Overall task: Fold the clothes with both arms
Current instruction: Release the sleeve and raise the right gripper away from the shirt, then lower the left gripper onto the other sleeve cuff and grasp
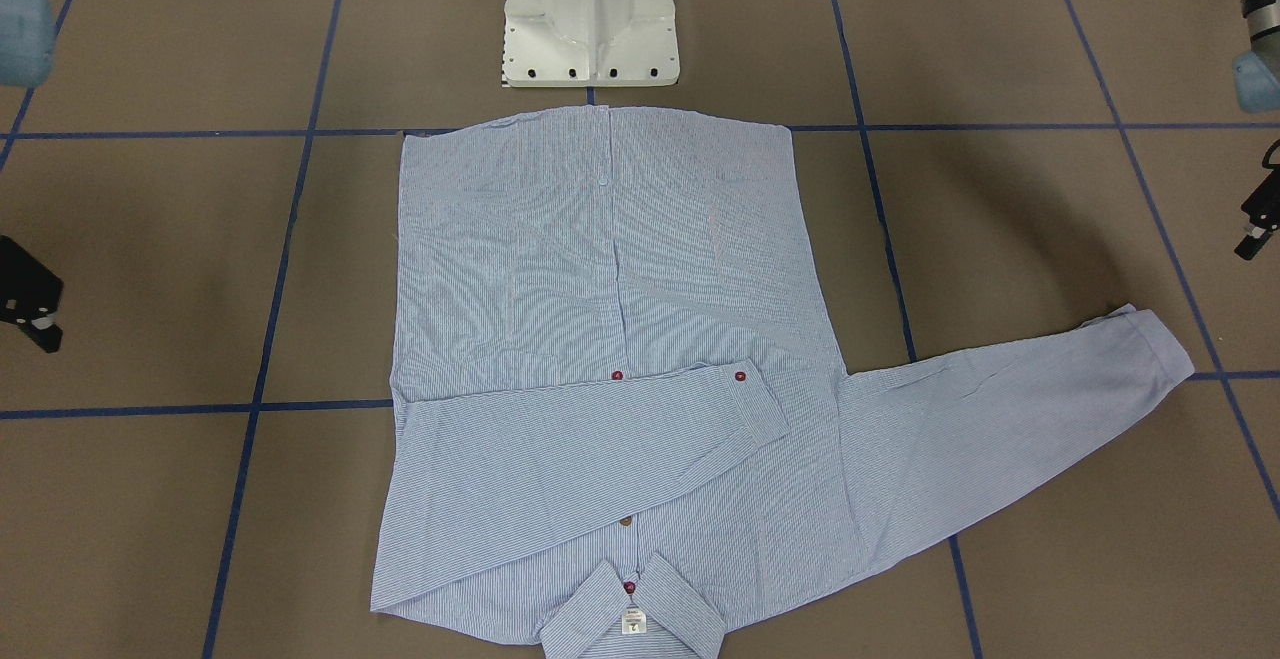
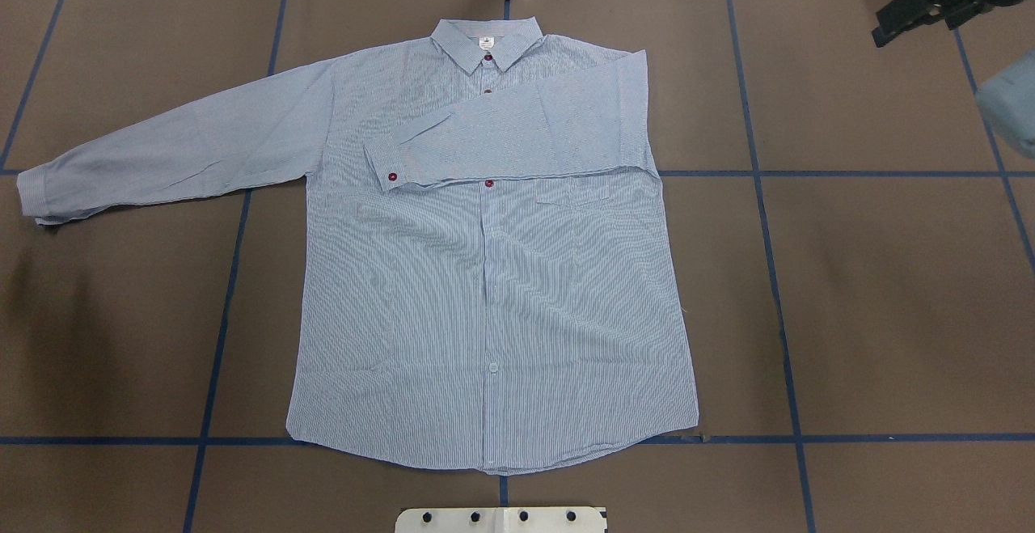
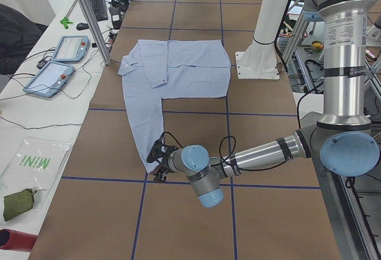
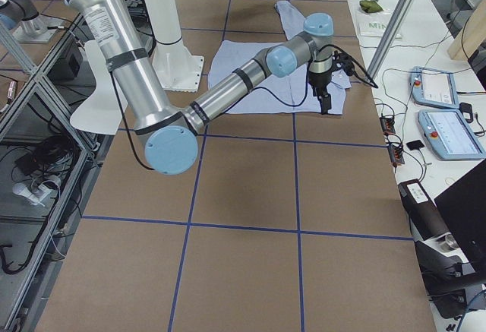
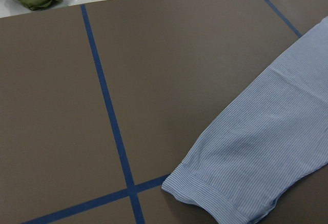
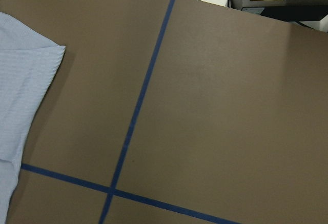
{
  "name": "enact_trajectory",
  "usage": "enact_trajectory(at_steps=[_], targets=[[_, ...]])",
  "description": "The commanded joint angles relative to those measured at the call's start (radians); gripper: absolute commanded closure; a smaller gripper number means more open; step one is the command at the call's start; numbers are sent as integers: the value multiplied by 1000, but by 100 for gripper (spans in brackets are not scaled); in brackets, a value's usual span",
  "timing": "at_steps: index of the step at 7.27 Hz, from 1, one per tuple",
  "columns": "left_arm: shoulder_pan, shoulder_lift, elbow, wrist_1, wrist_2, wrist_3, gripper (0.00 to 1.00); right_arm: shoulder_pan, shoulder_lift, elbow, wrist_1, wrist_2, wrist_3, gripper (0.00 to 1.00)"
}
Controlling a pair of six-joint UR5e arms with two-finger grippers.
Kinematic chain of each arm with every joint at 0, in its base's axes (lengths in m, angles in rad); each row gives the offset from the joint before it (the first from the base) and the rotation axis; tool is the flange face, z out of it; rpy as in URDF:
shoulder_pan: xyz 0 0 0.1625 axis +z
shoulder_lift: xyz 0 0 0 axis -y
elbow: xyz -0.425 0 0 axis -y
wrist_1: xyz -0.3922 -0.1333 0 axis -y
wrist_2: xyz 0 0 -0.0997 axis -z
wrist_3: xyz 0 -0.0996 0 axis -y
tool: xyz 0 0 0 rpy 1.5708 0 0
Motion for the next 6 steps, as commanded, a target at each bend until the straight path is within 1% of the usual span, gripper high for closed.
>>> enact_trajectory(at_steps=[1, 2, 4, 6], targets=[[101, -1, 39, -77, 92, -122, 13, 69, -86, -2, 55, 58, -87, 0], [113, -11, 69, -94, 104, -122, 13, 69, -91, -2, 57, 56, -87, 0], [187, -35, 85, -94, 158, -122, 13, 69, -102, 1, 58, 53, -88, 0], [222, -78, 138, -94, 175, -120, 13, 71, -102, 4, 58, 51, -89, 0]])
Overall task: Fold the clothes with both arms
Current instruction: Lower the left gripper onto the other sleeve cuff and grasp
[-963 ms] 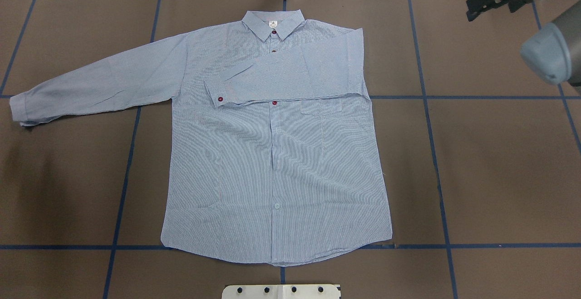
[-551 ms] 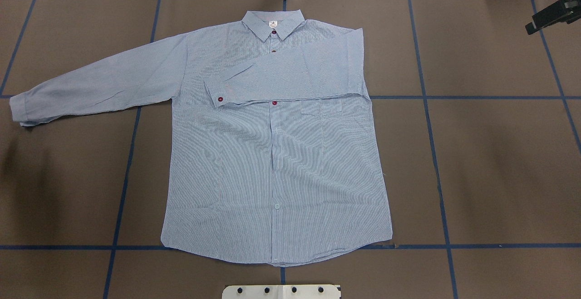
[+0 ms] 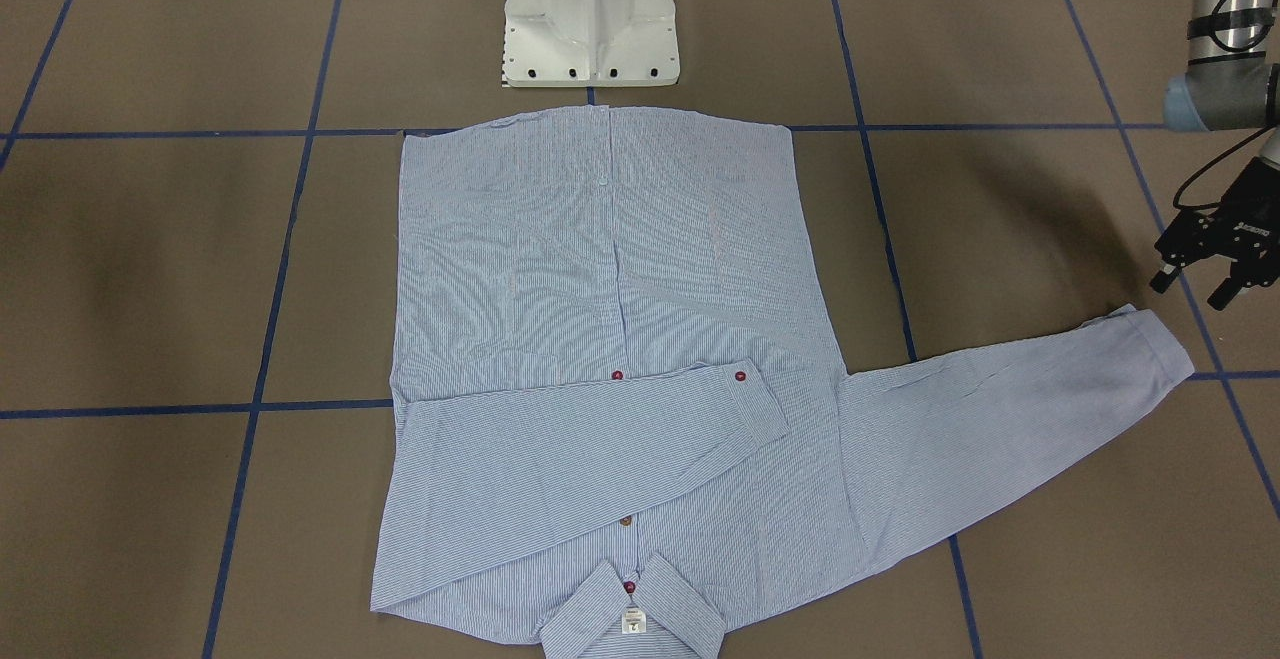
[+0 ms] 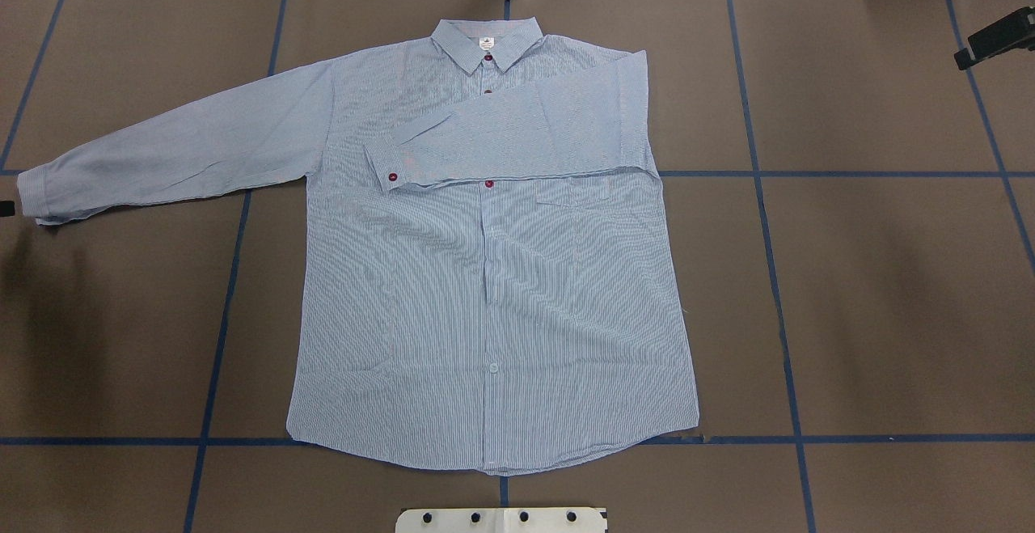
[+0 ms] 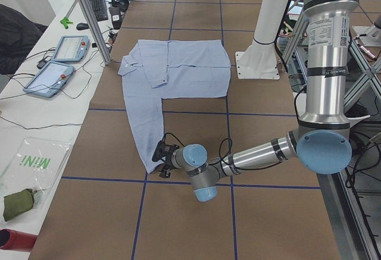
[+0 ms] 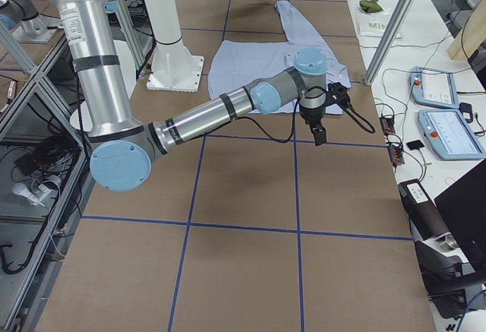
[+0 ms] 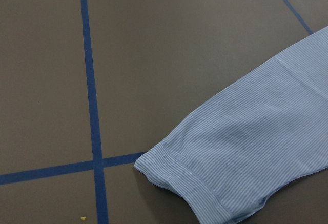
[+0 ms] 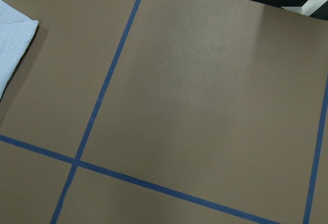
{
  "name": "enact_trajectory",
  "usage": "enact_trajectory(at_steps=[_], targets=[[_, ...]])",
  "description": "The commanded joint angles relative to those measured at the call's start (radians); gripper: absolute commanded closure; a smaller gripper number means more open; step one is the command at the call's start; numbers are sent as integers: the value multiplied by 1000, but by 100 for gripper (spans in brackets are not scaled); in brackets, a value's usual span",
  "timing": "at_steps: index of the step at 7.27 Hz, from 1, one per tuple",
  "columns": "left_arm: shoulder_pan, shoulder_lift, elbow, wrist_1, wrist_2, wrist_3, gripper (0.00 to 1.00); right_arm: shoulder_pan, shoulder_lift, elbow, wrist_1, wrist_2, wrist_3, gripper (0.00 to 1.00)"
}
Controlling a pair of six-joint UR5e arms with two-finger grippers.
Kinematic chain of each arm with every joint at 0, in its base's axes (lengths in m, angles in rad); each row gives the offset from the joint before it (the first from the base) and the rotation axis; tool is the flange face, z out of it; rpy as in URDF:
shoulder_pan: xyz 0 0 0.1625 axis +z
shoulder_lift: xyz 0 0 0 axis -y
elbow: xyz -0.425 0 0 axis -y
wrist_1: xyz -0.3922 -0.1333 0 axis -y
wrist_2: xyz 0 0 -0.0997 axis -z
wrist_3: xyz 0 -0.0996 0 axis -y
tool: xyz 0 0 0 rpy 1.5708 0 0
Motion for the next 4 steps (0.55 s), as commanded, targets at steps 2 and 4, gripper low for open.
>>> enact_trajectory(at_steps=[2, 4], targets=[[56, -24, 32, 0, 54, -1, 19, 1, 2, 3, 2, -4, 1, 0], [69, -24, 39, 1, 54, -1, 28, 1, 8, 4, 2, -4, 1, 0]])
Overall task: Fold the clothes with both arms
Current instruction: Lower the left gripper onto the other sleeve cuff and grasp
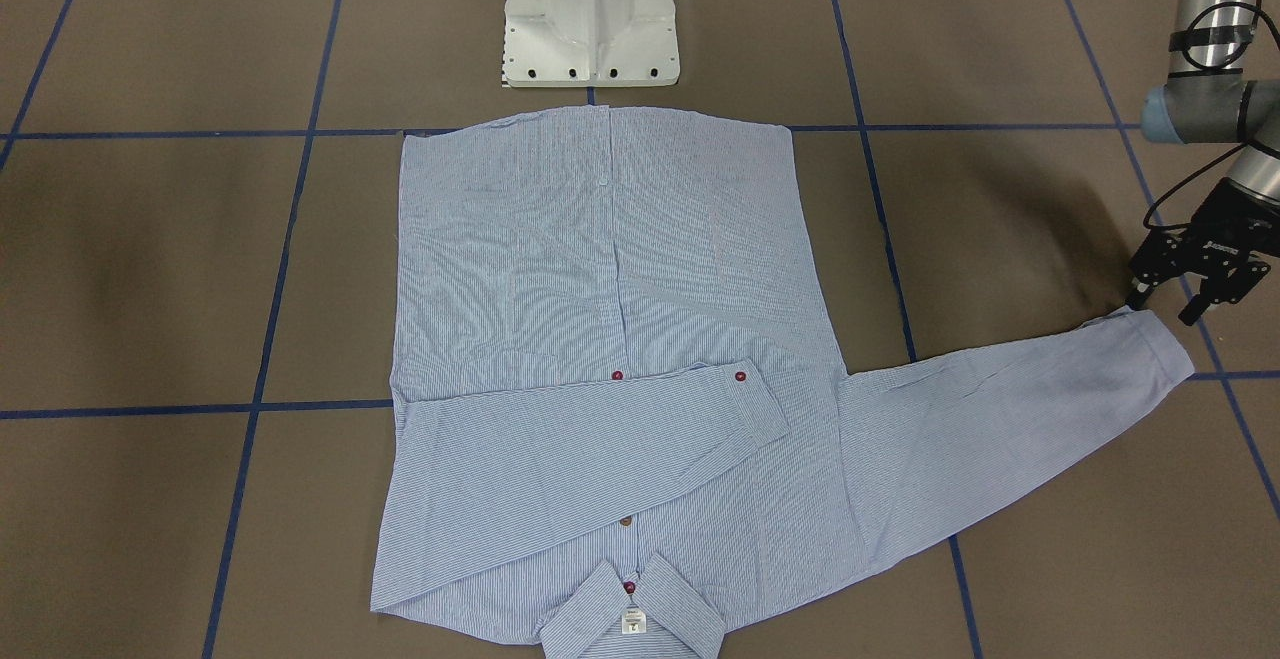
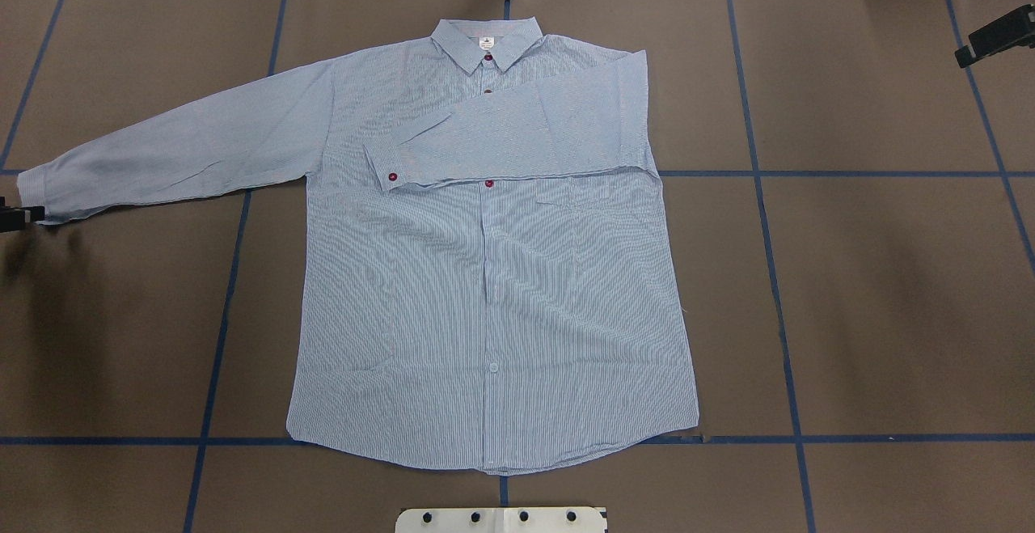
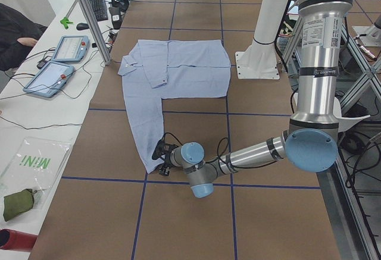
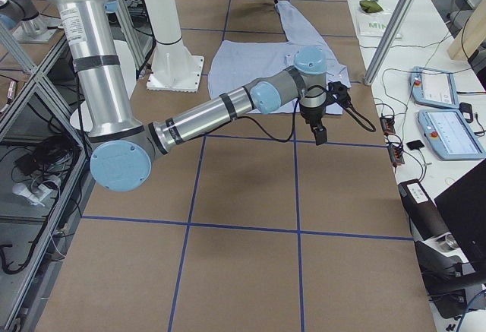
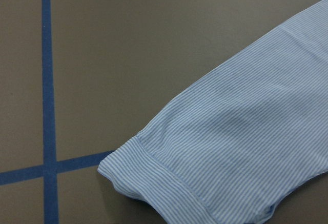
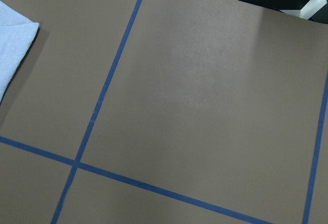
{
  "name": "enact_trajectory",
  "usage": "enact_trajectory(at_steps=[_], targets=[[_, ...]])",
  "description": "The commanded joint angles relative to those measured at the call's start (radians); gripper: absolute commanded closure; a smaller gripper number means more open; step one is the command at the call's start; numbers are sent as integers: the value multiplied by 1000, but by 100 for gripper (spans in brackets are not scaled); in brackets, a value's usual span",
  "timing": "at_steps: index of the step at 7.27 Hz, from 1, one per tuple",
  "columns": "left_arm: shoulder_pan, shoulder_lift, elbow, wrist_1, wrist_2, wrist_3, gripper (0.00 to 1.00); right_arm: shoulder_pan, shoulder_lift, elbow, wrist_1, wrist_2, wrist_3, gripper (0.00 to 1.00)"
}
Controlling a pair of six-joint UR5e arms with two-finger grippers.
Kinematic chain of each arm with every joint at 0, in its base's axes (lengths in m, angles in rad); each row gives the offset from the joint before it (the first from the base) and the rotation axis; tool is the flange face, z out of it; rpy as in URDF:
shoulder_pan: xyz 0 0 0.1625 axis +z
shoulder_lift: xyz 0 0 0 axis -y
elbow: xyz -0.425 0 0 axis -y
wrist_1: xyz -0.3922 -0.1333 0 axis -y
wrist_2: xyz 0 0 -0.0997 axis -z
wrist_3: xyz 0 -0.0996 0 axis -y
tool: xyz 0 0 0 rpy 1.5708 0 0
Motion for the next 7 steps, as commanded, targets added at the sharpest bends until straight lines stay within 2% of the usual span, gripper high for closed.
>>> enact_trajectory(at_steps=[1, 2, 3, 5, 7], targets=[[16, -1, 5, 1, 2, 0, 28, 0, 6, 1, 0, 0, 1, 0], [16, -2, 8, 1, 2, 0, 29, 0, 7, 1, 0, 0, -1, 0], [16, -8, 8, 1, 2, -2, 41, 0, 7, 1, 0, -2, -1, 0], [16, -22, 6, 1, 2, -28, 100, 0, 9, 1, 0, -2, -1, 0], [16, -22, -21, 2, -7, -26, 100, 0, 10, 0, 0, -2, 1, 0]])
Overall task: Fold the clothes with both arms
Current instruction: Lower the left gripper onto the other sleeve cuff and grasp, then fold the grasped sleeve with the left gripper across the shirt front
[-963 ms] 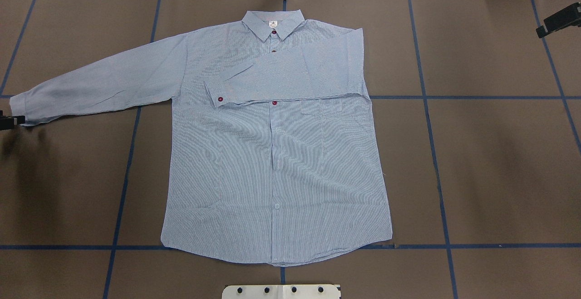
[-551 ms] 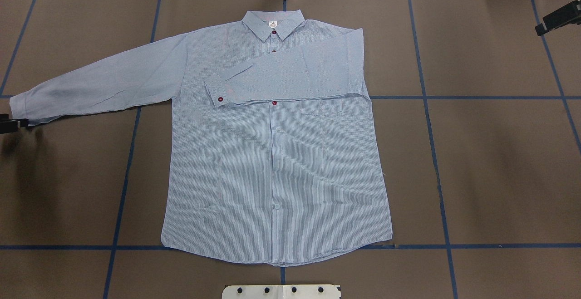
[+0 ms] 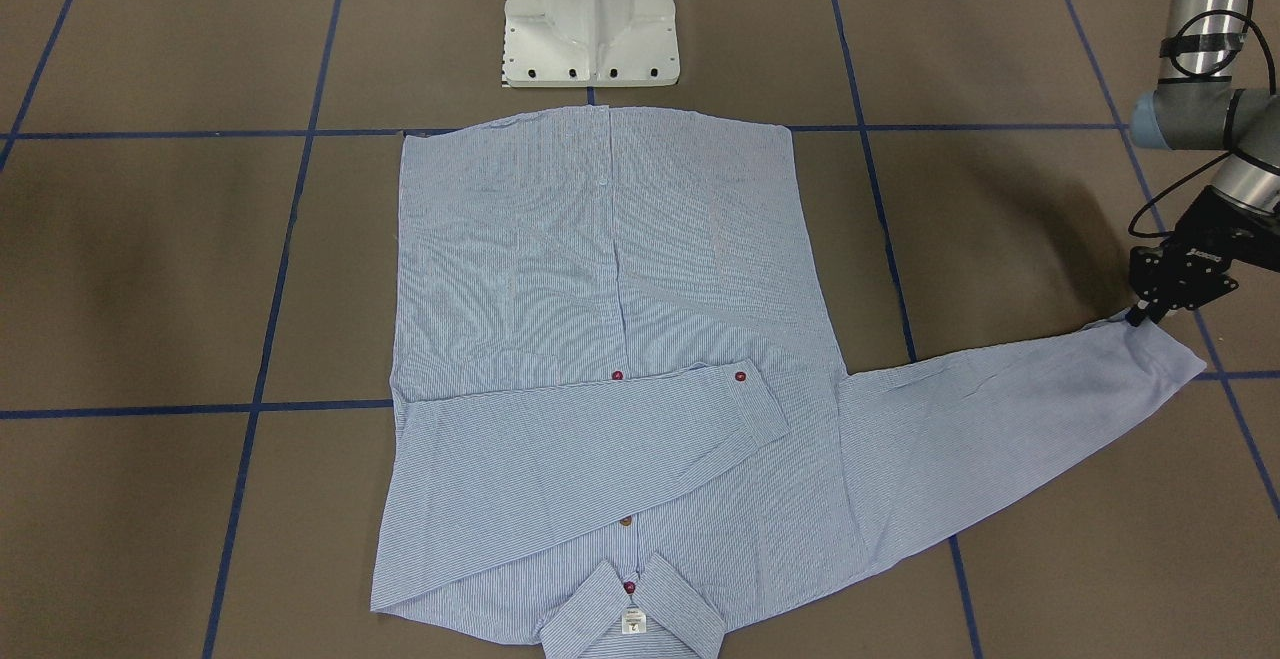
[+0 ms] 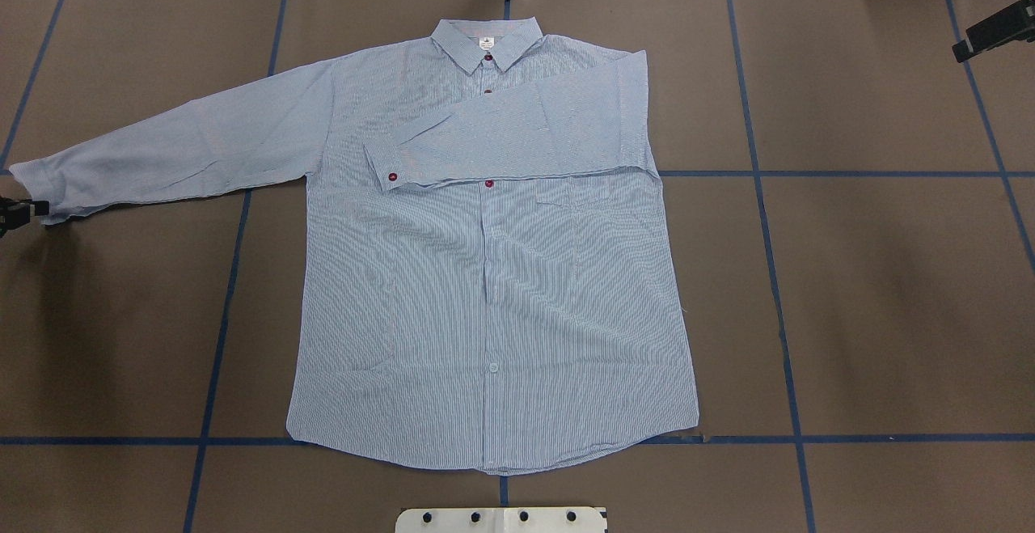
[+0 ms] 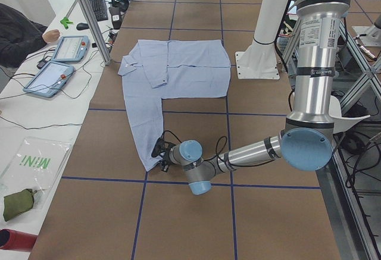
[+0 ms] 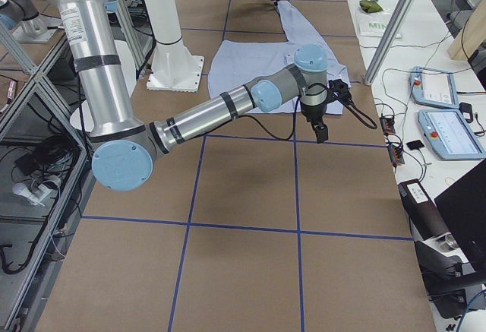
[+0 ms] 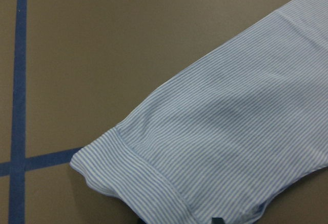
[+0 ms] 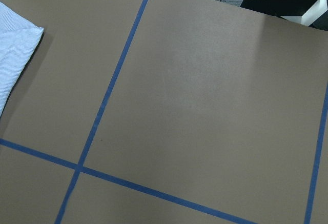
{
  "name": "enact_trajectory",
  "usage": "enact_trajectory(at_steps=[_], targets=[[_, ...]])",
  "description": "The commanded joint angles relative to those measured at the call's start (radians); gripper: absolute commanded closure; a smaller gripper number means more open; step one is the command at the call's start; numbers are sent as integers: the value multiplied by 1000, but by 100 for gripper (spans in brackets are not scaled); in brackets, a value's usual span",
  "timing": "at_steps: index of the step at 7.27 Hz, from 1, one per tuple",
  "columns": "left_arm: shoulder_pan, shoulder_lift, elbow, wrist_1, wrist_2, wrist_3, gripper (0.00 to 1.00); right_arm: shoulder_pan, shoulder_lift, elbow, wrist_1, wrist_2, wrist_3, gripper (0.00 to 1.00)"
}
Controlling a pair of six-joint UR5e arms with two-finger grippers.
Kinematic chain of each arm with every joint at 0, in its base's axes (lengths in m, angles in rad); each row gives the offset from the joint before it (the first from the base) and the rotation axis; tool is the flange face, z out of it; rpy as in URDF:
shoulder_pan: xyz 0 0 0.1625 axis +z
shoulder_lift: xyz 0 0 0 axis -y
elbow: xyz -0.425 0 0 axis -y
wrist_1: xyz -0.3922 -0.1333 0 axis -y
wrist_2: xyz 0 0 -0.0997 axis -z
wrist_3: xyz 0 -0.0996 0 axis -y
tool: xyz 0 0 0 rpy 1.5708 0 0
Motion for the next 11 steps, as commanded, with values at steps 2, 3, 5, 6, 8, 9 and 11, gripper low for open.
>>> enact_trajectory(at_steps=[2, 3, 5, 6, 8, 9, 11], targets=[[-6, -1, -128, 55, -78, 13, 100, 0, 1, -2, 0, 0, 8, 0], [-14, 0, -205, 71, -89, 14, 100, 0, -2, -1, 0, 0, 13, 0], [-9, -39, -294, 96, -128, 14, 100, 0, -10, 1, -2, 0, 14, 0], [-3, -111, -296, 126, -142, 14, 100, 0, -11, -1, -2, 0, 14, 0], [61, -284, -298, 288, -127, 5, 100, 0, -22, -1, -2, 0, 16, 0], [104, -367, -295, 376, -92, -1, 100, 0, -24, -1, -2, 0, 16, 0], [222, -534, -296, 563, 7, -65, 100, 0, -31, 2, -2, 0, 16, 0]])
